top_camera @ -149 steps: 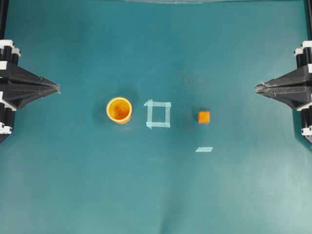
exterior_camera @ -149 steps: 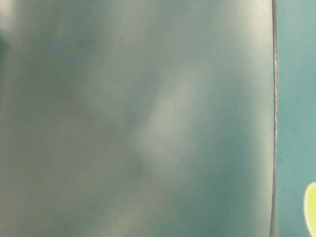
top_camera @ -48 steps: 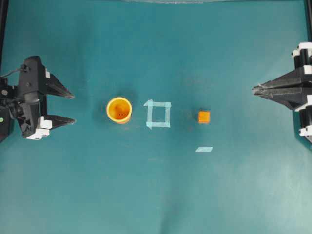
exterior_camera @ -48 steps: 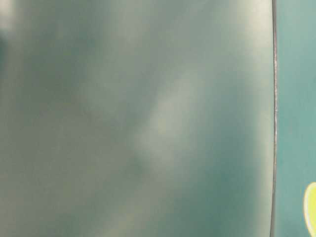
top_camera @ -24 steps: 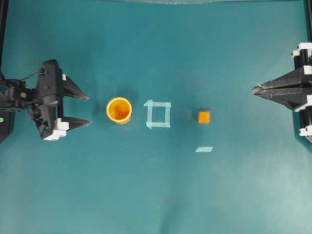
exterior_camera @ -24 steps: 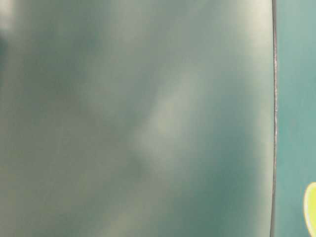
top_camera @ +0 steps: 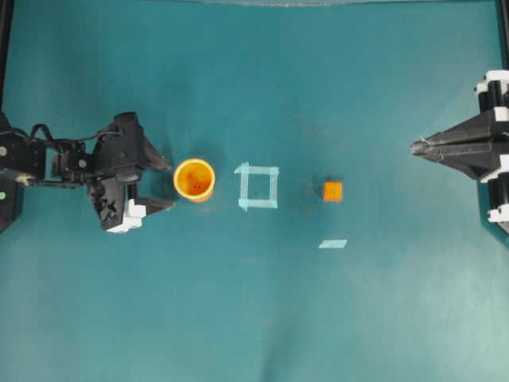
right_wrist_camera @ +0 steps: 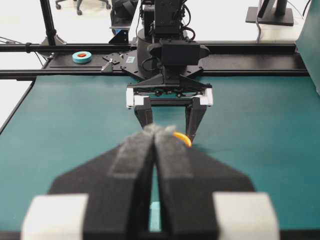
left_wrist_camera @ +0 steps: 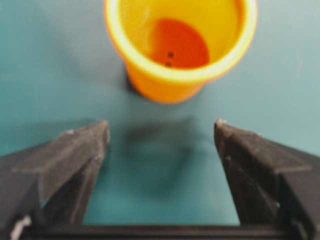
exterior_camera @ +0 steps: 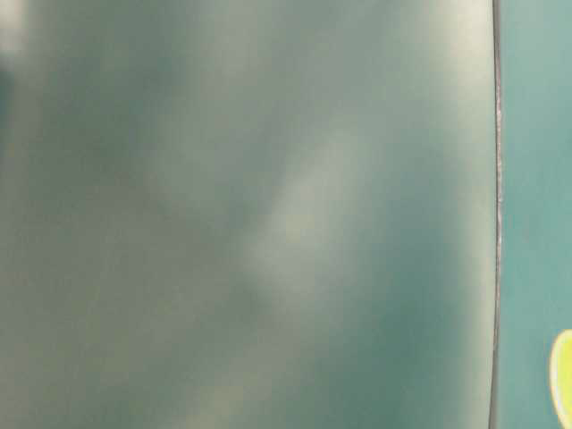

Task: Move the cup toward the block with left arm.
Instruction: 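Move the open left gripper right to surround the orange cup, then close the left gripper on the orange cup's side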

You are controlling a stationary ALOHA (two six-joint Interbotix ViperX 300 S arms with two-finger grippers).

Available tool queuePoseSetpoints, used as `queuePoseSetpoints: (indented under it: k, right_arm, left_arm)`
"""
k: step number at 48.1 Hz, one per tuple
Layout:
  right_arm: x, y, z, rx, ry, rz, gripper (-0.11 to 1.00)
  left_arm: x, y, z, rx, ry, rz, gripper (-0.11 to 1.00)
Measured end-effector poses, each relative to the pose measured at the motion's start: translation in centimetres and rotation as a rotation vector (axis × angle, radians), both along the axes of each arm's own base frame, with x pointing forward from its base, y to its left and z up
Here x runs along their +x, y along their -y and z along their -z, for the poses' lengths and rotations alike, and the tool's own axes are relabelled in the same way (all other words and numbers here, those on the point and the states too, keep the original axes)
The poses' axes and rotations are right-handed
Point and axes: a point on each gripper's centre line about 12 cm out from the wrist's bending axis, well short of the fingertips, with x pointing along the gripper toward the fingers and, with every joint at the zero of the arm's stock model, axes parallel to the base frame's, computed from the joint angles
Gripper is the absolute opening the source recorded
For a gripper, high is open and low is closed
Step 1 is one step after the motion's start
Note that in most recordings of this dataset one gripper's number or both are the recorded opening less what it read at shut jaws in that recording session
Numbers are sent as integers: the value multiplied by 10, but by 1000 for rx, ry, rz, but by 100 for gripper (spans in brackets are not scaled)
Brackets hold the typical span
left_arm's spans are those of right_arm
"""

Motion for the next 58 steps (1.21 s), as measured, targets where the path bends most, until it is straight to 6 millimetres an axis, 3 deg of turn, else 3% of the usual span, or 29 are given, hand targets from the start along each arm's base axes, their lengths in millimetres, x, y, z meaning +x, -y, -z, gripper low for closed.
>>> queuePoseSetpoints:
  k: [18,58]
  right_arm:
    - [1,0,1,0,-6,0,0]
    - [1,0,2,2,-15,0,0]
  left_arm:
    - [18,-2,-3,20,36,13,82]
    - [39,-3,-8,38,123,23,82]
